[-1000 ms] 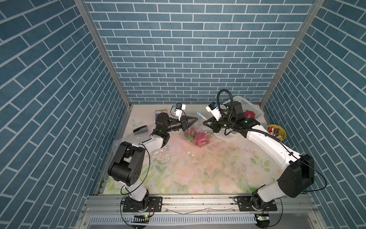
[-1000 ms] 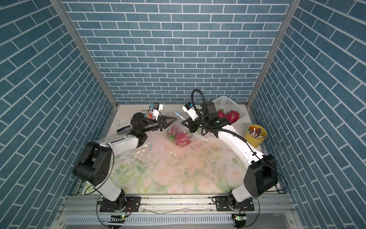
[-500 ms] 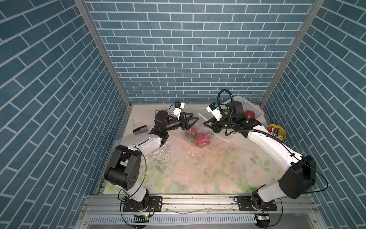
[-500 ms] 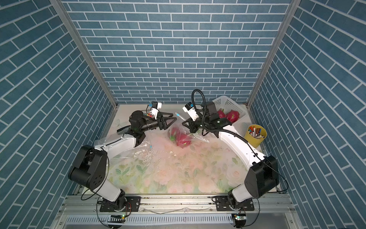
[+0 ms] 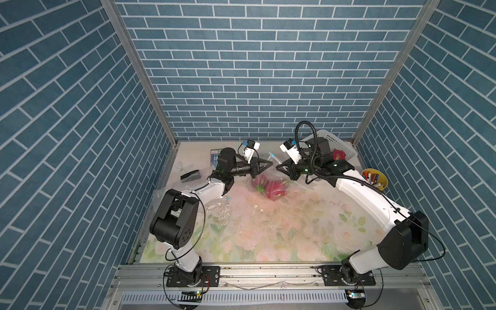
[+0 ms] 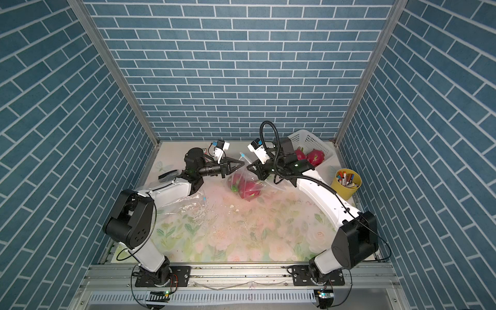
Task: Open the zip-top bag and take out the dragon fruit
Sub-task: Adjust the zipper food storage bag at the center of the board.
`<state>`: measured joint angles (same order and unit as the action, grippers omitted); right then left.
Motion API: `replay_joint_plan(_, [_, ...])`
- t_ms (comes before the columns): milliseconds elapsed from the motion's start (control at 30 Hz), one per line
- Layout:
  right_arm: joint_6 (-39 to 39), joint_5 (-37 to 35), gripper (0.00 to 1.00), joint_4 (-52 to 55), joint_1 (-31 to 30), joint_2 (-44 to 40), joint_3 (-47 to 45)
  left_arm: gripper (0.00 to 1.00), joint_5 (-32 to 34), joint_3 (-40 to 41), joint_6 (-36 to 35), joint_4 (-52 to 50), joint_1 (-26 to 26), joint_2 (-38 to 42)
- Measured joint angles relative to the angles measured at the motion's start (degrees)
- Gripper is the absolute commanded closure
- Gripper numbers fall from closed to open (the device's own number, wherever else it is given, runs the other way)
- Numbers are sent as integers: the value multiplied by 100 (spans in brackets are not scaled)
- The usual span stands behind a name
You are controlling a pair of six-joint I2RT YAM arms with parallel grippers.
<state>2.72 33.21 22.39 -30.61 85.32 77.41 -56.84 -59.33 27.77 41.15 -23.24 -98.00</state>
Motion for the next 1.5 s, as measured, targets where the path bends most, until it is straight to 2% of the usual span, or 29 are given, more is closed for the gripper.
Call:
replay_joint_plan(67, [22,-221,53,55,4,-55,0,100,9,22,74,-9,0,33])
replay_joint_plan(133, [72,-520,49,109,4,-136,20,100,22,22,109,-42,-9,96])
replay_joint_plan(267, [188,-1132,48,186,-26,-269,243,100,57,22,131,-111,-55,297])
replay_joint_plan(400, [306,-1449,49,160,-122,-352,431,100,70,20,107,-216,-109,426])
replay_joint_plan(533, [479,-1611,52,155,-332,-356,533,100,101,20,81,-398,-149,437])
replay_joint_plan(700, [625,-1604,65,155,-442,-348,619,100,109,20,63,-448,-153,437])
replay_joint_plan(1267, [811,-1611,68,74,-437,24,730,100,105,20,-83,-597,-184,437])
replay_joint_plan(1500, [844,-1613,86,-4,-439,72,741,100,105,20,-138,-671,-210,437])
